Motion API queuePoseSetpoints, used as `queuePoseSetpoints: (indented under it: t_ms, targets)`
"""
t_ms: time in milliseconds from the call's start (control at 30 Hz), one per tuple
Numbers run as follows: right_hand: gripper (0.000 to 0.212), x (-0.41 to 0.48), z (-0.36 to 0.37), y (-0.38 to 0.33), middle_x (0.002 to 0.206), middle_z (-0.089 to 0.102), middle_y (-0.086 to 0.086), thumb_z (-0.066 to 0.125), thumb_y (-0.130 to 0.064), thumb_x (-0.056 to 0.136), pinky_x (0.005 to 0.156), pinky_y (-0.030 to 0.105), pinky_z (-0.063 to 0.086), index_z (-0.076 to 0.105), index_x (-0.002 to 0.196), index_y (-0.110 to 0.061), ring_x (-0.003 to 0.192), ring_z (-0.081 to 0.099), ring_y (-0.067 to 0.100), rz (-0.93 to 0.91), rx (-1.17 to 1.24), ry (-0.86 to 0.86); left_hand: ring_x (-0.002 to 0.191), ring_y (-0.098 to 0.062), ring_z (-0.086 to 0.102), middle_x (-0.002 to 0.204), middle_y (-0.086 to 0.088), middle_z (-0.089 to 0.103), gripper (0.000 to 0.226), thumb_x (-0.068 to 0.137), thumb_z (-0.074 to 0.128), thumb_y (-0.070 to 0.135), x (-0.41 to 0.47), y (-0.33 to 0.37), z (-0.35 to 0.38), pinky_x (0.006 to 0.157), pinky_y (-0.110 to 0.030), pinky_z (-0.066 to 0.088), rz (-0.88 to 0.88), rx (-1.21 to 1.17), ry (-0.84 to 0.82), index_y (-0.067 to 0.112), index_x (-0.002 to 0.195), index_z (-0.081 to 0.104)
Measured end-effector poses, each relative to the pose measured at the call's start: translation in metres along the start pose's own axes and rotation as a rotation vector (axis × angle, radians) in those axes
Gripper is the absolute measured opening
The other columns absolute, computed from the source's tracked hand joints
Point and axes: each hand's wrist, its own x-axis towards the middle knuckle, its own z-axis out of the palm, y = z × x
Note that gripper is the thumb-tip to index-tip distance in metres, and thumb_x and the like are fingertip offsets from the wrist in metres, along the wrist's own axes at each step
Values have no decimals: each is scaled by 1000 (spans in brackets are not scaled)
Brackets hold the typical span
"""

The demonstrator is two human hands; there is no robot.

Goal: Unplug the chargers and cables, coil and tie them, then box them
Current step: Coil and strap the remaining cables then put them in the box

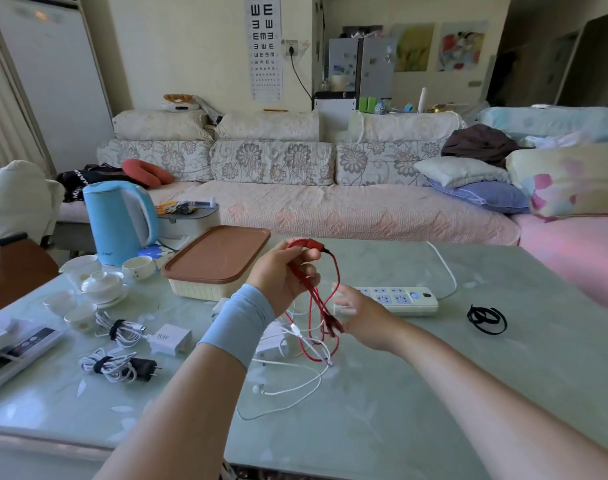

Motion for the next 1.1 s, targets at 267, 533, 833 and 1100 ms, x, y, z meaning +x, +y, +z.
queuePoseSetpoints:
  t_ms: [267,533,833,1100]
  targets:
    - [52,22,2,10,140,54,-5,44,-6,93,89,24,42,48,142,-26,119,52,14,50,-34,76,46,-17,35,72,-4,58,17,87,45,7,14,5,-36,46,-20,28,85,707,434,10,78,59]
    - [36,37,29,-44,91,61,-3,42,9,78,73,21,44,62,89,-18,81,55,12,-382,-49,508,50,-21,47,72,-10,58,21,91,38,0,13,8,-74,49,-26,38,-34,747,419,8,94,57]
    - [33,60,72,-54,114,65,0,46,-13,89,85,29,51,73,99,-29,101,62,20,-264,-423,80,71,-24,60,83,-6,64,15,92,51,24,16,7,-133,71,-35,55,-33,1436,455,18,81,58]
    - [38,65,73,-47,123,65,-2,51,-5,85,93,34,51,71,112,-22,111,61,22,-184,-605,5,93,-18,55,112,1,58,51,78,72,45,4,-8,-161,78,-28,46,-466,1793,213,23,120,56]
